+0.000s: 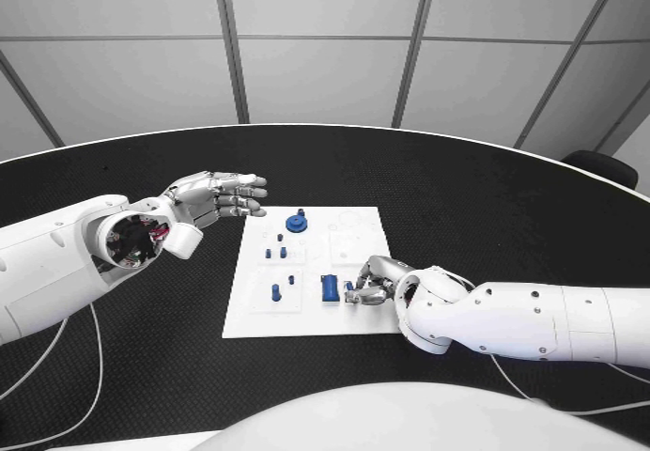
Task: Assemble the parts on the task board
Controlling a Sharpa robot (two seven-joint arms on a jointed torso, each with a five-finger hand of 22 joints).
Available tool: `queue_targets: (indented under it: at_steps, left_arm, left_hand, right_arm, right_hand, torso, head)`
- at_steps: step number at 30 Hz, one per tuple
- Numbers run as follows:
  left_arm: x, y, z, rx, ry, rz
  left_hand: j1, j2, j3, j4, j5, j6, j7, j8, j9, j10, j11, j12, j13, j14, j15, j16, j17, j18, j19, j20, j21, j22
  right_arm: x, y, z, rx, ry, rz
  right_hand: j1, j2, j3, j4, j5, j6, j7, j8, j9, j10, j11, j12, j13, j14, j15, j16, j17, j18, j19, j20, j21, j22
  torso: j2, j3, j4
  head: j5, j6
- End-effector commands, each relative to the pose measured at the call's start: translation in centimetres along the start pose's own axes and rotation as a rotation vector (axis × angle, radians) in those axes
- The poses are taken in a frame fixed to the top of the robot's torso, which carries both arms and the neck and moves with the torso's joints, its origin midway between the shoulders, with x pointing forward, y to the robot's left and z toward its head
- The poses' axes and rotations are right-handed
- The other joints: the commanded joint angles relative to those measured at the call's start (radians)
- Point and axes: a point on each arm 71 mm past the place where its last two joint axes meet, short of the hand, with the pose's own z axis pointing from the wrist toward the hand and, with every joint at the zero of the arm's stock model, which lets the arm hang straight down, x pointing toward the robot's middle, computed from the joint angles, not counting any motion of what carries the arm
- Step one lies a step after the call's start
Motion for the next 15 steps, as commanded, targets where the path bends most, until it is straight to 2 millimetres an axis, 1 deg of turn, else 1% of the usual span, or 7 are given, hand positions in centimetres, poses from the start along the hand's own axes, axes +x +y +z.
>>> queue_targets:
  at_steps: [1, 7, 14, 15]
  left_arm:
    - [0.00, 0.00, 0.00, 0.000, 0.000, 0.000]
    - [0.00, 0.00, 0.02, -0.001, 0.000, 0.000]
    - [0.01, 0.00, 0.04, -0.001, 0.001, 0.000]
    - [0.01, 0.00, 0.04, -0.001, 0.001, 0.000]
  left_hand:
    - [0.004, -0.001, -0.001, 0.009, -0.004, -0.007, 0.001, -0.001, -0.001, -0.008, -0.002, 0.006, -0.001, -0.009, -0.002, -0.003, 0.002, 0.012, 0.007, 0.000, -0.008, -0.002]
    - [0.004, -0.001, -0.001, 0.009, -0.004, -0.007, 0.001, -0.001, -0.001, -0.008, -0.002, 0.006, -0.001, -0.009, -0.002, -0.003, 0.002, 0.012, 0.007, 0.000, -0.008, -0.002]
    - [0.004, -0.001, -0.001, 0.009, -0.004, -0.007, 0.001, -0.001, -0.001, -0.008, -0.002, 0.006, -0.001, -0.009, -0.002, -0.003, 0.002, 0.012, 0.007, 0.000, -0.008, -0.002]
    - [0.004, -0.001, -0.001, 0.009, -0.004, -0.007, 0.001, -0.001, -0.001, -0.008, -0.002, 0.006, -0.001, -0.009, -0.002, -0.003, 0.002, 0.012, 0.007, 0.000, -0.008, -0.002]
  right_arm:
    - [0.01, 0.04, -0.01, -0.003, 0.000, 0.000]
    - [-0.01, 0.04, 0.02, -0.003, -0.001, 0.001]
    - [-0.07, -0.06, 0.07, 0.000, -0.005, 0.002]
    - [-0.08, -0.07, 0.09, 0.000, -0.006, 0.002]
  right_hand:
    - [-0.011, -0.004, 0.000, 0.008, -0.006, -0.009, 0.002, 0.002, 0.000, 0.056, -0.006, 0.002, 0.201, 0.105, -0.010, 0.007, 0.263, -0.014, 0.103, -0.008, -0.001, 0.262]
    - [-0.018, -0.006, -0.001, 0.013, -0.010, -0.009, 0.002, 0.003, 0.001, 0.055, -0.006, 0.001, 0.200, 0.105, -0.010, 0.007, 0.263, -0.013, 0.103, -0.008, -0.002, 0.261]
    - [-0.030, -0.012, -0.004, 0.021, -0.024, -0.011, 0.003, 0.004, 0.001, 0.055, -0.006, 0.000, 0.200, 0.105, -0.009, 0.007, 0.263, -0.013, 0.102, -0.008, -0.005, 0.260]
    - [-0.034, -0.013, -0.005, 0.024, -0.032, -0.011, 0.003, 0.004, 0.002, 0.054, -0.006, -0.001, 0.199, 0.105, -0.009, 0.007, 0.263, -0.012, 0.102, -0.008, -0.007, 0.260]
  torso:
    - [0.000, 0.0001, 0.0006]
    - [0.000, 0.0000, 0.0000]
    - [0.001, 0.0003, -0.0001]
    - [0.001, 0.0003, -0.0002]
  head:
    - [0.001, 0.000]
    - [0.002, 0.000]
    - [0.002, 0.000]
    - [0.002, 0.000]
